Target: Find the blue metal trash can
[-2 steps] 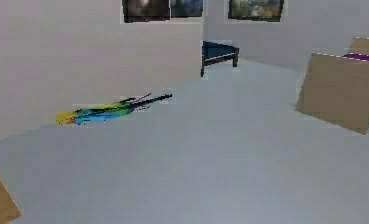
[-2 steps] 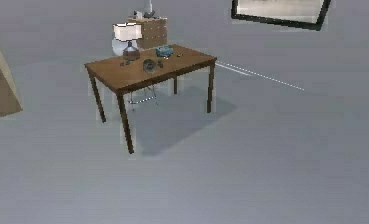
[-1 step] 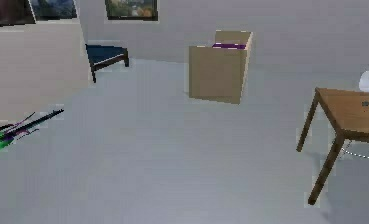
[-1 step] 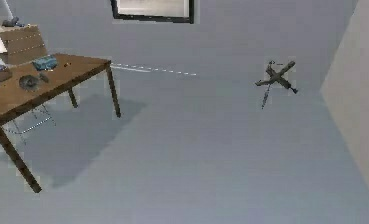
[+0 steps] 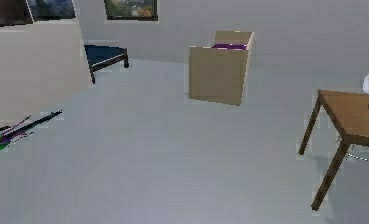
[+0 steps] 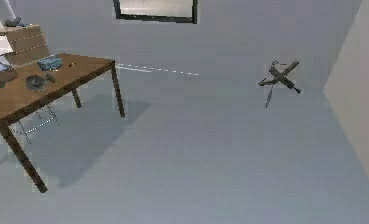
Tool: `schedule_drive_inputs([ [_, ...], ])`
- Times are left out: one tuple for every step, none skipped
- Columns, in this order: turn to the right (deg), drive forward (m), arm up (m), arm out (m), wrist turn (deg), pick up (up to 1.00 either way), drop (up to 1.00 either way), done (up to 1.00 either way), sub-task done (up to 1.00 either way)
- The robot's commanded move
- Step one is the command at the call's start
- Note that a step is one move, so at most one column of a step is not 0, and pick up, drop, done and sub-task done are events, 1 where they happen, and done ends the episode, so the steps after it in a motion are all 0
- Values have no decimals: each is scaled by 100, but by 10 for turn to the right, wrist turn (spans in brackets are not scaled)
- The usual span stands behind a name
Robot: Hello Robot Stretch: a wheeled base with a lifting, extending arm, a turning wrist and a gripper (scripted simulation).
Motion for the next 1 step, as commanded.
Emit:
schedule_drive_inputs([
  [-450, 0, 0, 0, 0, 0, 0, 0, 0],
])
